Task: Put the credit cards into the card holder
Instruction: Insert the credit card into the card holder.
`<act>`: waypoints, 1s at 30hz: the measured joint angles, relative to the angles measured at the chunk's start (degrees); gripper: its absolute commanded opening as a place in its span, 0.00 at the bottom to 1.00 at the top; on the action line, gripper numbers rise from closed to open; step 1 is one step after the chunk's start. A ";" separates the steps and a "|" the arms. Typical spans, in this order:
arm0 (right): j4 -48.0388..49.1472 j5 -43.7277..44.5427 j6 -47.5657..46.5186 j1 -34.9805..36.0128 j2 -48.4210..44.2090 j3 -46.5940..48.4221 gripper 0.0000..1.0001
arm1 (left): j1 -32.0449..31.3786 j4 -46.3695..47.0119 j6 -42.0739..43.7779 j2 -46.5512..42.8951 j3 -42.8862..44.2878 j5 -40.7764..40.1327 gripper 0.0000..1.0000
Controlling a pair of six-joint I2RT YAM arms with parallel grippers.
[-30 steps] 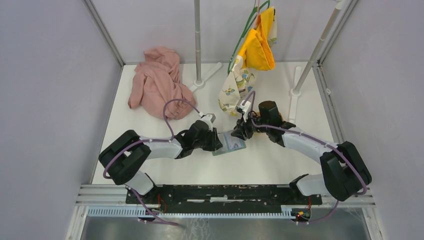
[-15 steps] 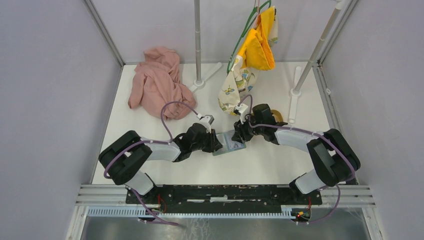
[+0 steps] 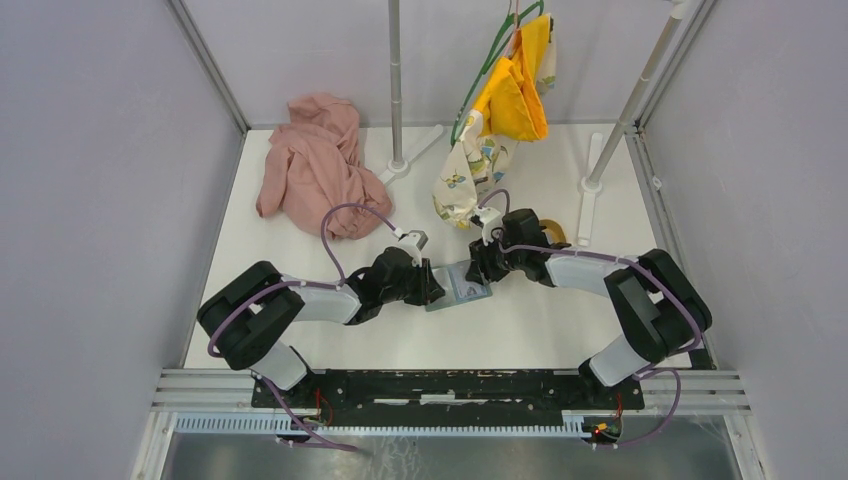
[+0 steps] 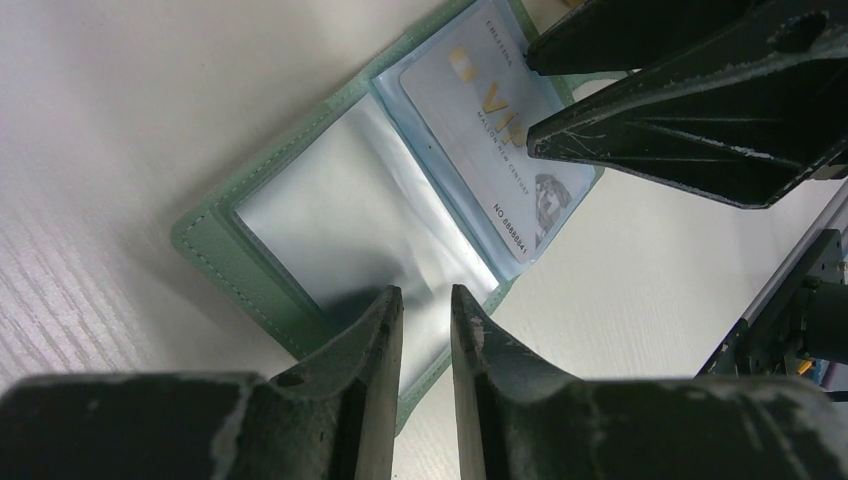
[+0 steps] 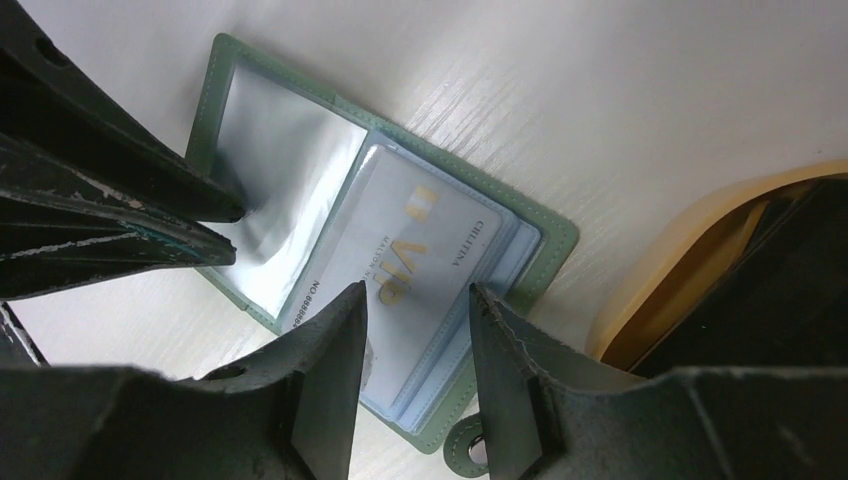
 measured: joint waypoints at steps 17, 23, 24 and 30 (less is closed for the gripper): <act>3.37 -9.75 9.22 -4.15 2.62 -0.55 0.41 | 0.00 0.31 0.00 0.24 -0.02 0.28 0.31; 7.80 -15.47 14.62 -5.55 2.62 -2.95 0.38 | 0.00 1.29 0.00 0.92 0.00 0.37 0.30; 8.46 -16.35 15.32 -5.55 2.62 -3.10 0.38 | 0.00 1.33 0.00 0.94 0.00 0.42 0.30; 13.09 -20.70 18.97 -5.66 2.62 -3.91 0.38 | 0.00 1.38 0.00 1.03 0.04 0.52 0.30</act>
